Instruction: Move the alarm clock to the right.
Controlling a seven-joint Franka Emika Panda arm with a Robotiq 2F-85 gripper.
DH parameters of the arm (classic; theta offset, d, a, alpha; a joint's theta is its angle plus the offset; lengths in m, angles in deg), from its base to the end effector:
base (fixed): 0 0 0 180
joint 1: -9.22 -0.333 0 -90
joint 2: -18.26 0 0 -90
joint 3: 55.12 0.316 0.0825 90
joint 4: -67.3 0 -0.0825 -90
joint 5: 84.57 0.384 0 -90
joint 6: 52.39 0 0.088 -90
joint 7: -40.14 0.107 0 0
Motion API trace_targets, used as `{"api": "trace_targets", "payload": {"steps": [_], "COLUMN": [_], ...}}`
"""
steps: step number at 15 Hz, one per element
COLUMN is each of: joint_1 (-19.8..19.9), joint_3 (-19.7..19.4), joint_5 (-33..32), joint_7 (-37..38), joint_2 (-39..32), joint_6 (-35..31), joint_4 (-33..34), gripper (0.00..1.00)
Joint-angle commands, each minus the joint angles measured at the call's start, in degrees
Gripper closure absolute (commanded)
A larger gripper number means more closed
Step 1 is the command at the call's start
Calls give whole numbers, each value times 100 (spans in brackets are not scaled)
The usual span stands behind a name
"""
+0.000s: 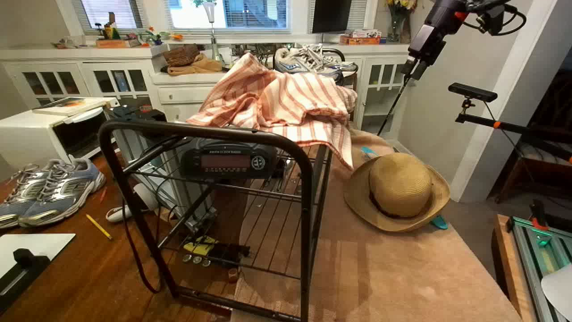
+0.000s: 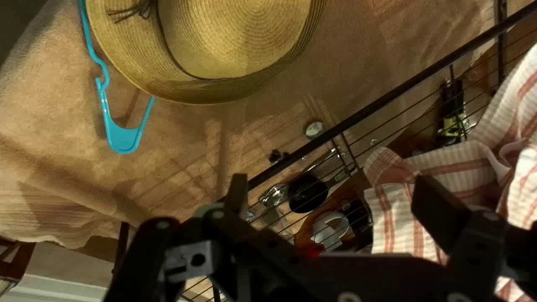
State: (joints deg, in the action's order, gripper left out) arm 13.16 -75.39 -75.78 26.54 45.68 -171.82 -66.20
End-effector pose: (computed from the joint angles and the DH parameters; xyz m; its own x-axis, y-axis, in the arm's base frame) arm 0.3943 -0.1858 0.5288 0.9352 -0.2492 0.2515 -0.1862 -0.9504 -0.2494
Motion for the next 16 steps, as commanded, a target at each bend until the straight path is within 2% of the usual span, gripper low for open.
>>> {"api": "trace_targets", "payload": {"steps": [1,11,14,16], "joint_1": [173,173,-24,-98], "joint_3": [144,144,516,937], "joint_5": [92,92,247,330], "joint_7": [-73,-73,254,682], "joint_2": [-34,-34,-9,-21], "joint_6": [22,22,55,-92], "joint_4": [13,13,-12,7], "gripper": [0,0,0,0]}}
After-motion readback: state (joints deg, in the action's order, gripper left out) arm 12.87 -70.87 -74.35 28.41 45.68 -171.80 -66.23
